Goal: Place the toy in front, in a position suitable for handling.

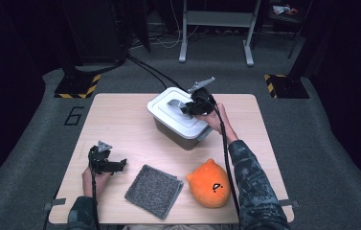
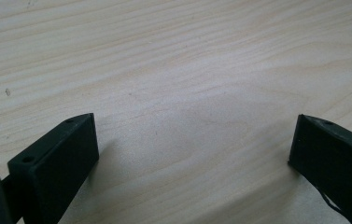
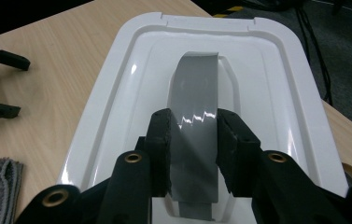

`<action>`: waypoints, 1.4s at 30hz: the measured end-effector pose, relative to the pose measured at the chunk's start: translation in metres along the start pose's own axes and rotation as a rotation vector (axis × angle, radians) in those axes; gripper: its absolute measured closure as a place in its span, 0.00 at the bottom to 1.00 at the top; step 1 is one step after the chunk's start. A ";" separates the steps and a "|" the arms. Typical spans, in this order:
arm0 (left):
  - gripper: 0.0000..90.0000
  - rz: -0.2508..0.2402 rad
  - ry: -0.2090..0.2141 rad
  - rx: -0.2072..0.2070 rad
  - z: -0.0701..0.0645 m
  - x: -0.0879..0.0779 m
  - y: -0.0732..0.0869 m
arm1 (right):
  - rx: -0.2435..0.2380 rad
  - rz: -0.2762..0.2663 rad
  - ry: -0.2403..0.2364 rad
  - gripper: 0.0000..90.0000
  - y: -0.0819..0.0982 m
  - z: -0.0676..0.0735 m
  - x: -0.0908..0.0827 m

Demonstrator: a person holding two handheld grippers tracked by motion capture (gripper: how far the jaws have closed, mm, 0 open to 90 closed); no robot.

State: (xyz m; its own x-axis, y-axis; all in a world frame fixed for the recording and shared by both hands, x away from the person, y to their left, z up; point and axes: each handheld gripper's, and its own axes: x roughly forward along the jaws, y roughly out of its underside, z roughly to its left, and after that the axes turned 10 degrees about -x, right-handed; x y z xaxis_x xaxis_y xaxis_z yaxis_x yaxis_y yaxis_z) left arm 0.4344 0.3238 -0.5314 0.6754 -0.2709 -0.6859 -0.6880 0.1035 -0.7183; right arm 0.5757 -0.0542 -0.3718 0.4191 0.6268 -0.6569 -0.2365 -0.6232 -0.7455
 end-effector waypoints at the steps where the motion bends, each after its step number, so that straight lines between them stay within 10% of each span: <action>1: 0.01 0.000 0.000 0.000 0.000 0.000 0.000 | -0.008 -0.008 -0.009 0.75 -0.001 0.001 0.001; 10: 0.01 -0.001 0.001 0.001 0.000 0.000 0.000 | -0.013 0.033 0.044 0.63 -0.006 0.004 0.000; 18: 0.01 -0.002 0.001 0.000 0.000 0.000 0.000 | 0.108 0.001 0.160 0.48 0.012 -0.007 -0.033; 27: 0.01 -0.002 0.001 0.000 0.000 0.000 0.000 | 0.295 0.087 0.264 0.53 0.045 -0.023 -0.042; 42: 0.01 -0.003 0.000 0.000 0.000 0.000 0.000 | 0.322 0.094 0.252 0.70 0.054 -0.027 -0.030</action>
State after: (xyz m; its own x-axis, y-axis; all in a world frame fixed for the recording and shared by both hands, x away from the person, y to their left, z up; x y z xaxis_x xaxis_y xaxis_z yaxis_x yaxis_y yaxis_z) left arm 0.4344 0.3236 -0.5315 0.6771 -0.2714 -0.6840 -0.6862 0.1026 -0.7201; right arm 0.5741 -0.1196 -0.3895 0.5746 0.4148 -0.7056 -0.5294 -0.4691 -0.7069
